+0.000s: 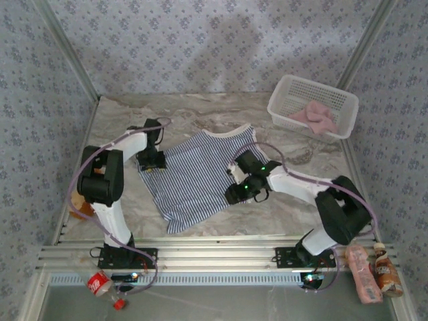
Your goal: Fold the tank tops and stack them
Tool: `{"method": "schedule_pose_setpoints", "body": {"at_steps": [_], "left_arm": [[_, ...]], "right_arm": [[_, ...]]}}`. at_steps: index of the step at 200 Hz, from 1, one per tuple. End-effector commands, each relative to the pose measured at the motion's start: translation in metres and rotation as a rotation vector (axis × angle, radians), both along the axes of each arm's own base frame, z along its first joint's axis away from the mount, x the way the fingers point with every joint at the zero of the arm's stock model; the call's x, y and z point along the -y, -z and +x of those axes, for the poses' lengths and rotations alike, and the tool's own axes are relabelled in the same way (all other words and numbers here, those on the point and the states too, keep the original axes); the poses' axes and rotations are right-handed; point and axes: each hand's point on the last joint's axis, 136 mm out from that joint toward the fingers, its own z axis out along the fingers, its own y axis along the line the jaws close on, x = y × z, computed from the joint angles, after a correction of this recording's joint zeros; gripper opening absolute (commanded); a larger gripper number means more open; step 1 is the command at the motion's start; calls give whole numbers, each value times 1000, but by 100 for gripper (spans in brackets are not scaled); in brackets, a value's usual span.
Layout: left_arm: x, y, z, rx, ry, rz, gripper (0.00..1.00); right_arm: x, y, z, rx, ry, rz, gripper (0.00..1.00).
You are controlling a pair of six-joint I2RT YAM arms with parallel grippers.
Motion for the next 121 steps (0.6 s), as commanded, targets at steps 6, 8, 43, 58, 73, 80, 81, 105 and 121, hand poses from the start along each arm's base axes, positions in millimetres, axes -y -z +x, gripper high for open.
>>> {"method": "schedule_pose_setpoints", "body": {"at_steps": [6, 8, 43, 58, 73, 80, 81, 105, 121], "left_arm": [[19, -26, 25, 74, 108, 12, 49], [21, -27, 25, 75, 110, 12, 49], [50, -53, -2, 48, 81, -38, 52], [63, -59, -28, 39, 24, -99, 52], [75, -58, -57, 19, -25, -160, 52], [78, -54, -69, 6, -40, -171, 52], [79, -53, -71, 4, -42, -176, 52], [82, -33, -110, -54, -90, -195, 52], [76, -23, -128, -74, -113, -184, 52]], "right_arm": [[19, -30, 46, 122, 68, -12, 52], [19, -29, 50, 131, 65, -17, 52], [25, -15, 124, 176, 90, -21, 53], [22, -2, 141, 175, 92, -18, 54], [20, 8, 156, 159, 107, -20, 54], [22, 17, 158, 140, 123, -23, 54], [23, 19, 158, 135, 125, -23, 54], [37, 42, 150, 60, 171, -66, 54], [56, 57, 124, -3, 206, -122, 54]]}}
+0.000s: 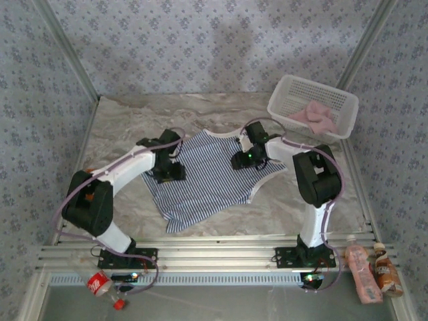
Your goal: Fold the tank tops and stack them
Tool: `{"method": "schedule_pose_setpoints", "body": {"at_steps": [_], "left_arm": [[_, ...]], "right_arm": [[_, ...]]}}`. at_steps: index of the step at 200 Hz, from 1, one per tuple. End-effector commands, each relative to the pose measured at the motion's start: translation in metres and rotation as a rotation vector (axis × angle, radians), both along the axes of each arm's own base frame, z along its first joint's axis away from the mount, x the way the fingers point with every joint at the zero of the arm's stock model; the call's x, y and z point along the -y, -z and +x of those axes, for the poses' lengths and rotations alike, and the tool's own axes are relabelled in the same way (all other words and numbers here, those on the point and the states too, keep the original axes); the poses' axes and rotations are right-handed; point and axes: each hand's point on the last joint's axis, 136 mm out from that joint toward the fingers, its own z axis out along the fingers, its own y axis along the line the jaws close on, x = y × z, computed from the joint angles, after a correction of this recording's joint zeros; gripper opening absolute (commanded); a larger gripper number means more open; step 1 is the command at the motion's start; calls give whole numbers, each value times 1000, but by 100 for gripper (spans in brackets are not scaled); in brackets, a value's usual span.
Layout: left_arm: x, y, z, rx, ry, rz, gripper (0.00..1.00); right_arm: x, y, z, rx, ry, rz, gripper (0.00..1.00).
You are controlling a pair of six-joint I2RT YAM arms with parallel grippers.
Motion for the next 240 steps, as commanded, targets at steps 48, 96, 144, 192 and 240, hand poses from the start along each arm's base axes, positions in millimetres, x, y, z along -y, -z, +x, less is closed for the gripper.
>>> {"method": "schedule_pose_setpoints", "body": {"at_steps": [48, 96, 144, 192, 240], "left_arm": [[-18, 45, -24, -115, -37, 62, 52], [1, 53, 23, -95, 104, 87, 52], [13, 32, 47, -75, 182, 63, 53], [2, -9, 119, 59, 90, -43, 54], [0, -5, 195, 138, 20, -118, 54]], "right_arm": [[69, 31, -84, -198, 245, -91, 54], [83, 31, -137, -287, 391, -54, 54], [78, -11, -121, -112, 308, 2, 55], [52, -69, -30, 145, 113, 4, 59], [48, -62, 50, 178, 114, -83, 59]]}}
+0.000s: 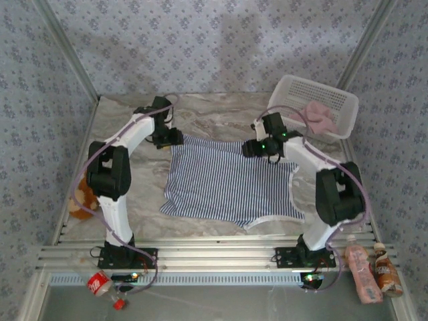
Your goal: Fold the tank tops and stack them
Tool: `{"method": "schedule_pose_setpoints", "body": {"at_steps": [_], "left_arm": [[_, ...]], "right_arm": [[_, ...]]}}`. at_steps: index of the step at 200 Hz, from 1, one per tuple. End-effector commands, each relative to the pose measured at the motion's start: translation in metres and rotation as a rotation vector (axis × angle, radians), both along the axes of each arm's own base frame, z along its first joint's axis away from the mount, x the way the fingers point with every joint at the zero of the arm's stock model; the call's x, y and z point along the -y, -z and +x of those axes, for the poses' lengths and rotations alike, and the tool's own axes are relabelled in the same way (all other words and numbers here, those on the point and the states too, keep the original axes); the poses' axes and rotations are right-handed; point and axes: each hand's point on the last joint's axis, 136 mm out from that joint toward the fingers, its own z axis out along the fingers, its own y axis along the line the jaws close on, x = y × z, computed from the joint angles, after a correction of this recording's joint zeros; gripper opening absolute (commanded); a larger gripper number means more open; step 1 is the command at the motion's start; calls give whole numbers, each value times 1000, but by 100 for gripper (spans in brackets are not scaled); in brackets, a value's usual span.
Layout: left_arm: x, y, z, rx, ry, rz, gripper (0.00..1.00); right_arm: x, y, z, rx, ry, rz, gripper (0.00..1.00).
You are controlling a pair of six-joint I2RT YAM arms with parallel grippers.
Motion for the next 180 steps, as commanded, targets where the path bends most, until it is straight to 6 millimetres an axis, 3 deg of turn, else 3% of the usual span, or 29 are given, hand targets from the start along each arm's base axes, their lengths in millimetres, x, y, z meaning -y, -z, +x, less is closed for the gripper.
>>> {"method": "schedule_pose_setpoints", "body": {"at_steps": [1, 21, 51, 90, 132, 158, 180], "left_arm": [[8, 11, 24, 2, 17, -44, 54], [5, 18, 48, 17, 8, -52, 53], [8, 30, 72, 11, 21, -62, 52], [9, 48, 85, -9, 37, -59, 47], [21, 56, 90, -20, 62, -111, 30], [21, 56, 91, -18, 72, -110, 17], [19, 53, 94, -9, 75, -109, 6]], "right_arm": [[7, 16, 25, -15, -9, -96, 59], [12, 34, 49, -48, 31, -150, 59], [16, 57, 67, -95, 72, -192, 59], [18, 74, 81, -124, 94, -210, 56], [16, 80, 92, -121, 111, -186, 52], [7, 82, 98, -120, 99, -150, 44], [8, 90, 91, -167, 77, -166, 33]]}}
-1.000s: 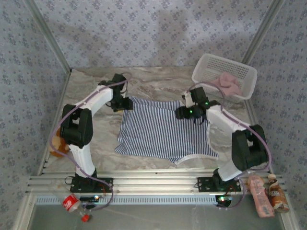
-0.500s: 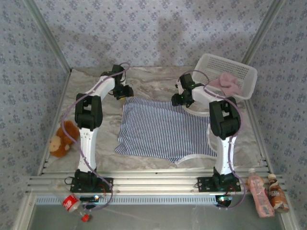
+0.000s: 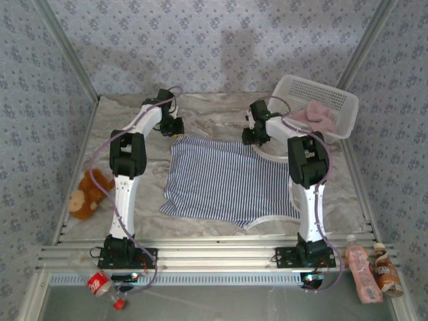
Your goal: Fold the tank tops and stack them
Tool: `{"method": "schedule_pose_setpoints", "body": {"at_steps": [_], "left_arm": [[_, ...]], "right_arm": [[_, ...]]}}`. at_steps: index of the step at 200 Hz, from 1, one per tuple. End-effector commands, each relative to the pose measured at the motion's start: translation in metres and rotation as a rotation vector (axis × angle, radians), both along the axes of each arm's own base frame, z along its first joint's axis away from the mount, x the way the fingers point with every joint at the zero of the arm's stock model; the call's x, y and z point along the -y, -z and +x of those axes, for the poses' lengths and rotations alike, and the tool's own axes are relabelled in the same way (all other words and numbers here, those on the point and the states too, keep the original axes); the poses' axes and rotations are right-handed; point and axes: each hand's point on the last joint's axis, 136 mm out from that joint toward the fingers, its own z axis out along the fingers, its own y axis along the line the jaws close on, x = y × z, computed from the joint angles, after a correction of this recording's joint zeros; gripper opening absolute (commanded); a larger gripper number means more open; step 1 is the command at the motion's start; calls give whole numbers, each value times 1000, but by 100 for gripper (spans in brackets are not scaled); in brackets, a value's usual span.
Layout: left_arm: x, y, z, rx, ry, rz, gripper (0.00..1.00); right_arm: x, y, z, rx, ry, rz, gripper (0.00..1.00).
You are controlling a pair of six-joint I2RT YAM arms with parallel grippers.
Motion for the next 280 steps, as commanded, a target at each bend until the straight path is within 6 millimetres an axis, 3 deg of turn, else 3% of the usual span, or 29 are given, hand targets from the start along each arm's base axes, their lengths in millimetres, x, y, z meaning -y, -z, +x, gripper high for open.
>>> {"method": "schedule_pose_setpoints", "body": {"at_steps": [1, 14, 39, 86, 119, 152, 173, 233, 253, 280], "left_arm": [[3, -3, 0, -9, 28, -23, 6], [2, -6, 3, 2, 26, -28, 0], [2, -20, 9, 32, 32, -27, 0], [-2, -69, 17, 116, 41, -35, 0], [-2, -98, 9, 155, 55, -47, 0], [-8, -109, -14, 159, 54, -39, 0], [-12, -116, -31, 161, 43, -55, 0], [-20, -86, -115, 43, 5, -103, 0], [-23, -65, -140, -27, -8, -108, 0], [-27, -45, -159, -73, -28, -103, 0]], "right_arm": [[-2, 13, -4, -56, -10, 10, 32], [-1, 7, 1, -24, -2, 10, 24], [-6, -13, 15, 49, -8, 33, 10], [-15, -60, 22, 183, -63, 97, 4], [-13, -79, 8, 255, -121, 113, 4], [-11, -95, -15, 315, -151, 148, 4], [-12, -94, -37, 307, -176, 171, 4], [-4, -82, -106, 253, -199, 184, 5], [-9, -68, -128, 199, -213, 191, 5], [-18, -44, -156, 120, -225, 185, 6]]}}
